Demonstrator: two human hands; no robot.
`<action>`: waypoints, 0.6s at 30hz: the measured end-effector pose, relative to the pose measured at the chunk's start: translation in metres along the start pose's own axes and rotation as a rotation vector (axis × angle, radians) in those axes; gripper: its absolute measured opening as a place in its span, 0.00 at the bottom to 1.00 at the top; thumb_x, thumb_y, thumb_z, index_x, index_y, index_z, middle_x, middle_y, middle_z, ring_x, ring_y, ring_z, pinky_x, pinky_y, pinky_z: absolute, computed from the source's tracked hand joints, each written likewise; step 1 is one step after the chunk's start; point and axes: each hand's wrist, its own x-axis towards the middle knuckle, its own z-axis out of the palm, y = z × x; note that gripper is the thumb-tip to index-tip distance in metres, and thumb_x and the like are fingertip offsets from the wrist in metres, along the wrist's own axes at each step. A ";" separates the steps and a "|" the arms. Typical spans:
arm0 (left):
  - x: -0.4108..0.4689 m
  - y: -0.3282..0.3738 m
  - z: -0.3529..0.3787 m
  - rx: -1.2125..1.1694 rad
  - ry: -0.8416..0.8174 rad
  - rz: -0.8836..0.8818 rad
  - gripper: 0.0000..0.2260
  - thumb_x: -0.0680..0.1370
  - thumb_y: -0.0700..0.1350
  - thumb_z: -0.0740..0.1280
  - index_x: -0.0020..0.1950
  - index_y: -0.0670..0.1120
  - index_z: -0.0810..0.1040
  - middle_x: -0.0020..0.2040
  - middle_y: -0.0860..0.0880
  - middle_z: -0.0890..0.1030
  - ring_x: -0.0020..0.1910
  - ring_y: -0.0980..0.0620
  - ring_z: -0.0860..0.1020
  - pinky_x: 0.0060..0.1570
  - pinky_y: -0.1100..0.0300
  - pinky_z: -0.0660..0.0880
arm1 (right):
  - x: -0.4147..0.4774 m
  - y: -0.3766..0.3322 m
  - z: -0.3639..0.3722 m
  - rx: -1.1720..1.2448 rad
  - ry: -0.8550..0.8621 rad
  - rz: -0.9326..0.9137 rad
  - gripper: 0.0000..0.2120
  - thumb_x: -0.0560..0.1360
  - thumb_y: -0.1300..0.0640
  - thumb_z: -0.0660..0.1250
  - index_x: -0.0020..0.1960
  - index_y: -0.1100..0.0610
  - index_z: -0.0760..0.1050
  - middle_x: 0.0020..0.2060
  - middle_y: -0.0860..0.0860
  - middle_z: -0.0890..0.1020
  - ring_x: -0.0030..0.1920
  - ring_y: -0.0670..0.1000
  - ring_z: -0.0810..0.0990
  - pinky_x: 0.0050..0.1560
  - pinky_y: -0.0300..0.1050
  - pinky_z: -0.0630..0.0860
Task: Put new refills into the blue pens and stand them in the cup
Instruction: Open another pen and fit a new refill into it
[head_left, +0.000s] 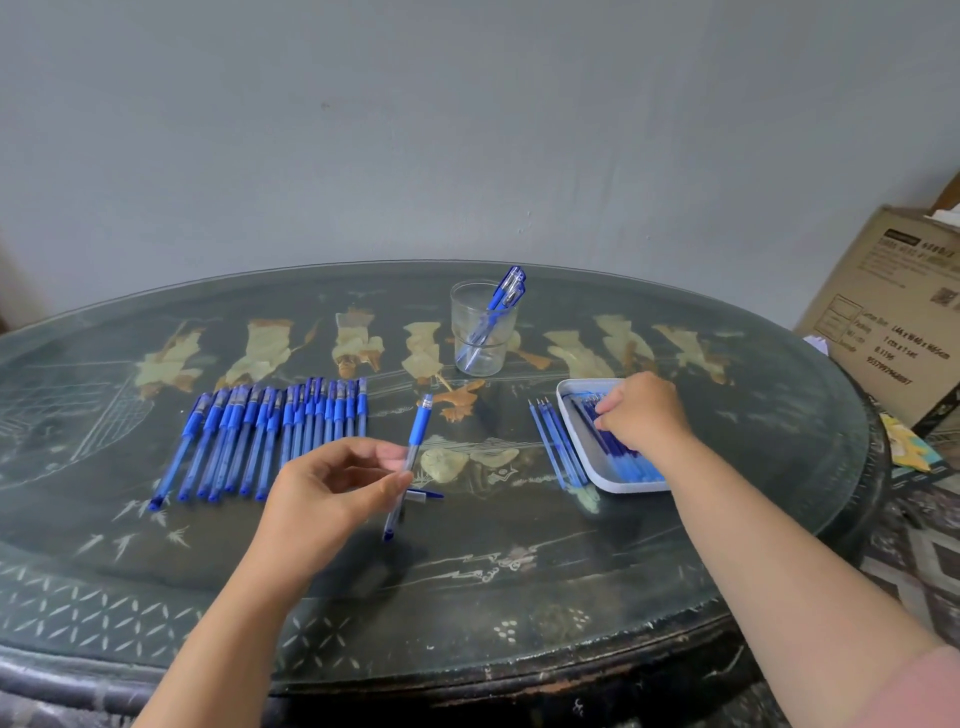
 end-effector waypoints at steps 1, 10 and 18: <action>0.000 0.000 0.001 -0.001 -0.001 0.000 0.09 0.69 0.33 0.74 0.47 0.42 0.84 0.42 0.48 0.86 0.38 0.54 0.83 0.41 0.65 0.80 | 0.001 0.003 0.005 -0.065 -0.003 -0.023 0.07 0.70 0.65 0.69 0.46 0.62 0.84 0.45 0.57 0.84 0.45 0.58 0.83 0.49 0.52 0.82; -0.001 -0.001 0.004 -0.003 -0.010 -0.003 0.09 0.69 0.32 0.74 0.47 0.42 0.83 0.41 0.48 0.86 0.37 0.55 0.83 0.39 0.67 0.79 | -0.006 -0.001 0.019 -0.260 -0.034 -0.091 0.09 0.74 0.67 0.60 0.36 0.58 0.70 0.27 0.53 0.68 0.30 0.52 0.67 0.30 0.42 0.62; 0.000 -0.002 0.004 -0.004 -0.012 0.002 0.09 0.70 0.32 0.74 0.47 0.42 0.83 0.41 0.48 0.86 0.38 0.54 0.83 0.40 0.66 0.80 | -0.016 -0.010 0.001 0.164 0.060 -0.043 0.12 0.74 0.67 0.62 0.48 0.61 0.83 0.41 0.59 0.83 0.42 0.61 0.82 0.39 0.50 0.79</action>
